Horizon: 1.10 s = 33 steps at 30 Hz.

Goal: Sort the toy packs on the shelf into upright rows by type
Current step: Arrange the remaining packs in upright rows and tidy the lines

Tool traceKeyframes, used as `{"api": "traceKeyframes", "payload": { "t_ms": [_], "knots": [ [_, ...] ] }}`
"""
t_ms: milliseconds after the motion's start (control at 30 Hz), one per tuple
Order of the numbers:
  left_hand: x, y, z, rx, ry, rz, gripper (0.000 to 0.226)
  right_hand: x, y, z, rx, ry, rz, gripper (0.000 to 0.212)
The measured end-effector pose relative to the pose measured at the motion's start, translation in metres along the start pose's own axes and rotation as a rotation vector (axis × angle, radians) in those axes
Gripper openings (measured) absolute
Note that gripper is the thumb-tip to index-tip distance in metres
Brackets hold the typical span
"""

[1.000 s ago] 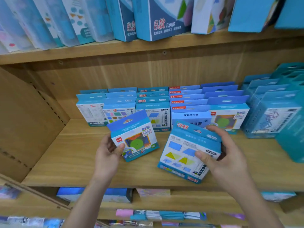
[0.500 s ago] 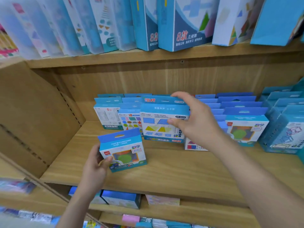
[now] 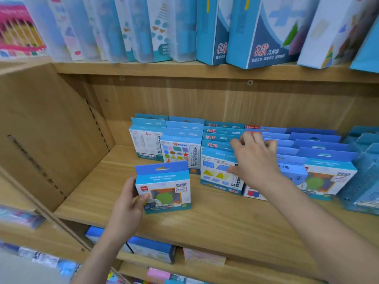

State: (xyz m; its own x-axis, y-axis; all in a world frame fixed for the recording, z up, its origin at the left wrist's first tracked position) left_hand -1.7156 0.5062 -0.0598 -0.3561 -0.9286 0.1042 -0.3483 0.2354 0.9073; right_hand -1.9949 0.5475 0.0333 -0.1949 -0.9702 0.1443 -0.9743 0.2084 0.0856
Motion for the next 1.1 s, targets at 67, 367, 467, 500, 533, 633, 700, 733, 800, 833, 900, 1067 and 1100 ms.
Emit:
{"api": "traceKeyframes", "payload": {
  "t_ms": [67, 367, 467, 500, 533, 633, 700, 733, 800, 833, 900, 1067, 1100],
  "knots": [
    [0.001, 0.001, 0.0, 0.011, 0.003, 0.002, 0.037, 0.003, -0.003, 0.002, 0.015, -0.031, -0.066, 0.055],
    [0.006, 0.0, 0.001, 0.071, 0.023, 0.0, 0.038, 0.004, 0.004, 0.003, 0.05, 0.057, -0.036, 0.062],
    [0.007, 0.003, -0.002, 0.105, 0.091, 0.009, 0.039, 0.002, 0.006, 0.004, 0.035, 0.084, 0.007, 0.071],
    [0.008, 0.003, -0.002, 0.114, 0.109, 0.008, 0.04, 0.002, 0.007, 0.007, 0.034, 0.074, 0.017, 0.076],
    [0.008, 0.004, -0.002, 0.118, 0.119, 0.003, 0.042, 0.001, 0.01, 0.008, 0.043, 0.067, 0.027, 0.081],
    [0.012, 0.007, 0.002, 0.104, 0.117, -0.002, 0.055, -0.01, 0.031, 0.004, 0.108, 0.074, 0.096, 0.096],
    [0.013, 0.01, 0.002, 0.053, 0.125, -0.004, 0.07, -0.025, 0.055, 0.002, 0.163, 0.079, 0.169, 0.099],
    [0.013, 0.015, 0.0, 0.037, 0.149, 0.011, 0.076, -0.034, 0.068, 0.002, 0.191, 0.075, 0.212, 0.101],
    [0.013, 0.031, -0.003, 0.111, 0.213, 0.065, 0.082, -0.05, 0.093, 0.006, 0.257, 0.063, 0.302, 0.103],
    [0.013, 0.042, -0.003, 0.206, 0.239, 0.101, 0.083, -0.057, 0.102, 0.008, 0.295, 0.063, 0.337, 0.103],
    [0.013, 0.07, 0.004, 0.471, 0.28, 0.184, 0.081, -0.068, 0.112, 0.016, 0.379, 0.067, 0.369, 0.102],
    [0.012, 0.137, 0.052, 0.966, 0.272, 0.449, 0.067, -0.076, 0.117, 0.029, 0.499, 0.113, 0.359, 0.107],
    [0.016, 0.144, 0.068, 0.996, 0.223, 0.48, 0.066, -0.077, 0.118, 0.03, 0.518, 0.125, 0.366, 0.107]
  ]
}}
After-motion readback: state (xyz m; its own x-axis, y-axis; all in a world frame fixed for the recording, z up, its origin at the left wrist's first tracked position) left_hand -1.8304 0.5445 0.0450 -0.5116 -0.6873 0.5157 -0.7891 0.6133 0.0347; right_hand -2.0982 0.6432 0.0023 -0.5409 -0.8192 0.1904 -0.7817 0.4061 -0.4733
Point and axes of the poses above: each hand's wrist, its own x-axis towards the middle knuckle, its own z-axis out of the palm, y = z × x, the point moved 10 cm from there along x, towards the middle knuckle, and after that the axes turned 9 degrees about -y, right-handed, at the moved point
